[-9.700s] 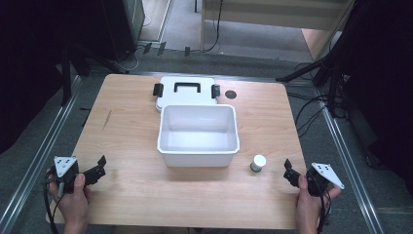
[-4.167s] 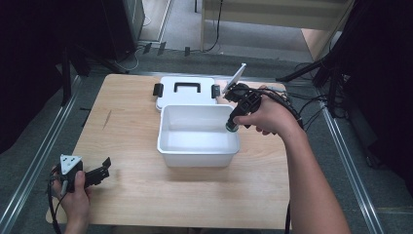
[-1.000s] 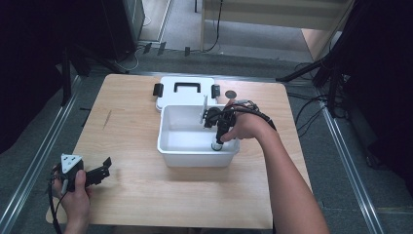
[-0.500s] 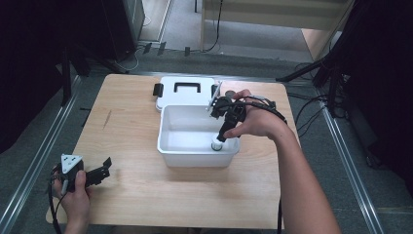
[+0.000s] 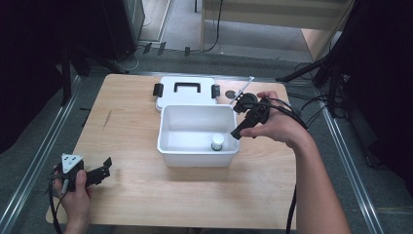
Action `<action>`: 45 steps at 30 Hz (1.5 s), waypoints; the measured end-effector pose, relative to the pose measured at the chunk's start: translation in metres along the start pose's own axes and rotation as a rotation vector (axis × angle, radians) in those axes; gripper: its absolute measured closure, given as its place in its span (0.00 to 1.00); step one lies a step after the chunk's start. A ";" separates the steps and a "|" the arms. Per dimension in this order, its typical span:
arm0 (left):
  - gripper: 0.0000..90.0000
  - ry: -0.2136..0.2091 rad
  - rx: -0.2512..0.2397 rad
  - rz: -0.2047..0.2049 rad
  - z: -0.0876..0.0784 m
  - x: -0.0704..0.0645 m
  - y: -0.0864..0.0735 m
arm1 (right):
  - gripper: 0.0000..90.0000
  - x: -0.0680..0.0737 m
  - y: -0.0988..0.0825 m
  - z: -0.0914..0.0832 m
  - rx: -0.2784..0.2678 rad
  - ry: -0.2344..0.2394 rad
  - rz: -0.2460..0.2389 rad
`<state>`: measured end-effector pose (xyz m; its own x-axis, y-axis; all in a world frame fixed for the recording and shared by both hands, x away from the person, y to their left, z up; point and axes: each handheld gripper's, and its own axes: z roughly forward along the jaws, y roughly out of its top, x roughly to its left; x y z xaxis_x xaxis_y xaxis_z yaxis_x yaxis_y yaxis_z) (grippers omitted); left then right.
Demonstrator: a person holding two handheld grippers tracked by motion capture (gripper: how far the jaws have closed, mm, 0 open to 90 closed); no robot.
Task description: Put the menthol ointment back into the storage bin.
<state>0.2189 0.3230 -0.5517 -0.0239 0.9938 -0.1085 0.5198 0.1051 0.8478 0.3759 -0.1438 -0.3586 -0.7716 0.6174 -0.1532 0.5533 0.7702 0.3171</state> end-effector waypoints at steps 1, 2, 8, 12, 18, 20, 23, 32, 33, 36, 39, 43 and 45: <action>0.00 0.000 0.006 0.009 0.000 0.000 0.000 | 0.01 -0.004 -0.010 0.001 -0.020 0.004 0.029; 0.00 0.000 0.008 0.010 0.000 0.000 0.000 | 0.01 -0.007 -0.015 0.001 -0.032 0.006 0.050; 0.00 -0.003 0.010 0.003 0.001 0.000 0.000 | 0.00 -0.024 -0.053 0.012 -0.105 0.022 0.181; 0.00 -0.004 0.010 0.002 0.001 0.001 0.000 | 0.00 -0.032 -0.077 0.019 -0.154 0.019 0.246; 0.00 -0.009 0.010 -0.007 0.001 0.001 0.000 | 0.00 -0.038 -0.107 0.029 -0.193 -0.040 0.328; 0.00 -0.008 0.008 -0.005 0.001 0.001 0.000 | 0.00 -0.037 -0.125 0.040 -0.237 -0.082 0.374; 0.00 -0.009 0.010 -0.006 0.001 0.001 0.000 | 0.00 -0.035 -0.135 0.045 -0.269 -0.082 0.398; 0.00 -0.007 0.009 0.001 0.001 0.001 0.000 | 0.00 -0.018 -0.194 0.078 -0.433 -0.105 0.493; 0.00 -0.007 0.009 0.001 0.001 0.001 0.000 | 0.00 -0.018 -0.194 0.078 -0.433 -0.105 0.493; 0.00 -0.006 0.011 0.003 0.000 0.000 0.000 | 0.00 -0.012 -0.217 0.087 -0.481 -0.110 0.532; 0.00 -0.003 0.009 0.006 0.000 0.000 0.000 | 0.00 -0.007 -0.228 0.091 -0.509 -0.117 0.549; 0.00 -0.002 0.007 0.009 0.000 -0.001 0.000 | 0.00 0.002 -0.251 0.096 -0.579 -0.129 0.592; 0.00 -0.003 0.008 0.012 0.000 -0.001 0.000 | 0.00 0.008 -0.267 0.099 -0.596 -0.133 0.612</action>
<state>0.2194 0.3220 -0.5516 -0.0152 0.9948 -0.1003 0.5268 0.0932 0.8449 0.2532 -0.3283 -0.5371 -0.3281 0.9384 0.1079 0.5739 0.1073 0.8119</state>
